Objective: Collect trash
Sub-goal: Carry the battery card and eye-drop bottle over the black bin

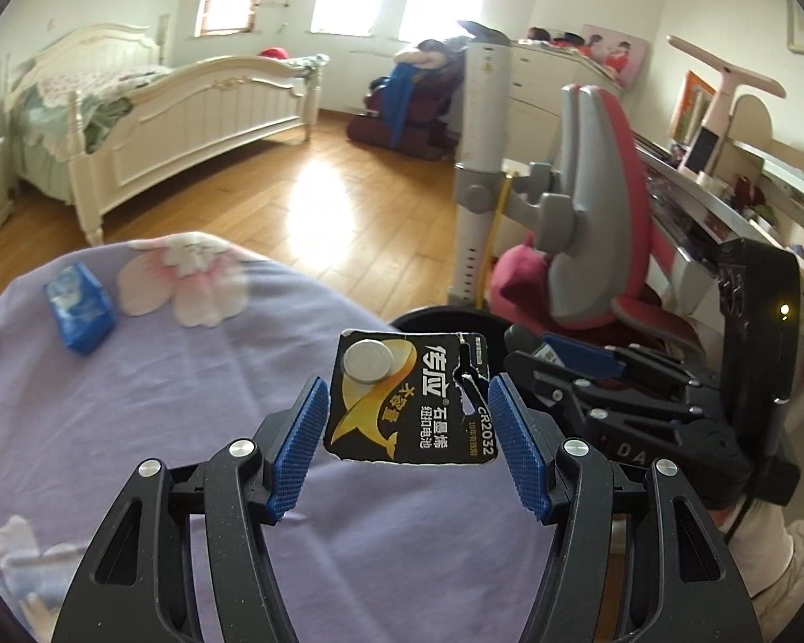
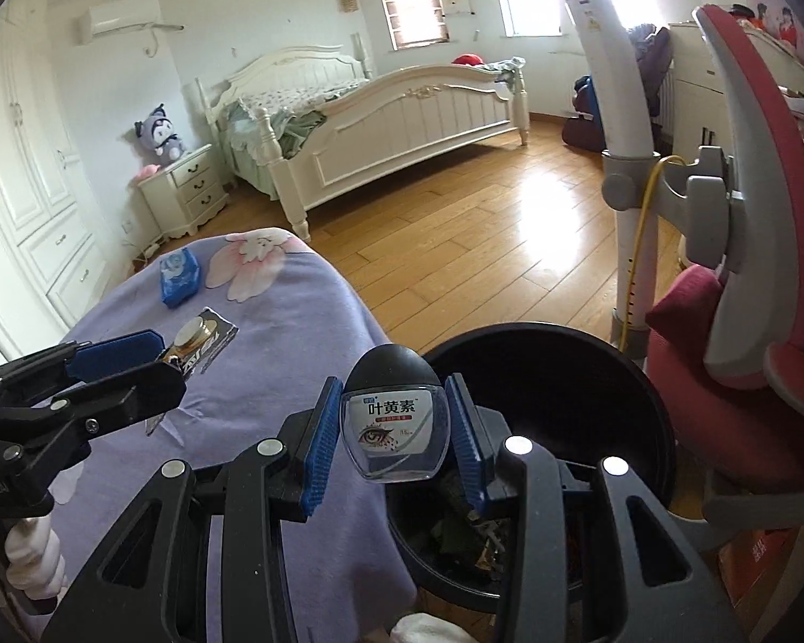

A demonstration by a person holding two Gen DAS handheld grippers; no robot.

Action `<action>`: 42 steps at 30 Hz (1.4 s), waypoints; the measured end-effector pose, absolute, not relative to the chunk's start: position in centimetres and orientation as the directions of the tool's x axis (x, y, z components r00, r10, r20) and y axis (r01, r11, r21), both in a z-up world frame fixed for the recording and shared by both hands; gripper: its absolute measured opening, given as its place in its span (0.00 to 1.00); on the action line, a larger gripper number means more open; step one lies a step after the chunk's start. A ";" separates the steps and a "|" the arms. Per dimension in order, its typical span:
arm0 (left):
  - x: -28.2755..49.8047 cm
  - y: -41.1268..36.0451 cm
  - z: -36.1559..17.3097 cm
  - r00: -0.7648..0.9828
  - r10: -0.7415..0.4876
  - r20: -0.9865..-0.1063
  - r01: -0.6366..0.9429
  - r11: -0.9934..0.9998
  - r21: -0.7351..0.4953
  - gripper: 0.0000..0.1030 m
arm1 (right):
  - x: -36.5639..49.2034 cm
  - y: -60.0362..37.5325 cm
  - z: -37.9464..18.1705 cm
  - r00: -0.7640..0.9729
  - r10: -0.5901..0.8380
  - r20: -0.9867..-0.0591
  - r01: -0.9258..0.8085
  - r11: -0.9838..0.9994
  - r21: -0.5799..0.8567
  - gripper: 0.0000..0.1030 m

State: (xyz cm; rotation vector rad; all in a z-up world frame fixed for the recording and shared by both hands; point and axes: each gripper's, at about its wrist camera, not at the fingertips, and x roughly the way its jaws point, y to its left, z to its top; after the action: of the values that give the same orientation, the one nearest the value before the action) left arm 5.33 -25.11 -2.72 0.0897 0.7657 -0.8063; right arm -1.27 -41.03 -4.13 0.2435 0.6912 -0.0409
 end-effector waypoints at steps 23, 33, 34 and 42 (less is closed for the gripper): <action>4.2 -35.3 -5.6 0.298 -0.658 -0.691 0.756 0.605 -0.250 0.61 | -4.8 -47.9 -8.1 0.727 -0.075 -0.683 0.262 0.949 0.174 0.38; 4.2 -36.7 -6.3 0.277 -0.651 -0.706 0.761 0.598 -0.253 0.61 | -5.4 -49.0 -9.1 0.709 -0.077 -0.701 0.283 0.941 0.183 0.38; 4.2 -36.8 -6.3 0.277 -0.651 -0.707 0.761 0.598 -0.252 0.61 | -5.5 -49.2 -9.2 0.708 -0.075 -0.702 0.284 0.941 0.185 0.38; 4.1 -37.1 -6.3 0.275 -0.649 -0.709 0.761 0.598 -0.252 0.61 | -5.5 -49.4 -9.3 0.703 -0.069 -0.708 0.284 0.940 0.190 0.38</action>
State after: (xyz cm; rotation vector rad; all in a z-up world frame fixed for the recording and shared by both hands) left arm 4.11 -37.06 -6.35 0.1467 0.8755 -0.9517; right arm -5.46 -49.39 -9.31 0.2965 0.7687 -0.1998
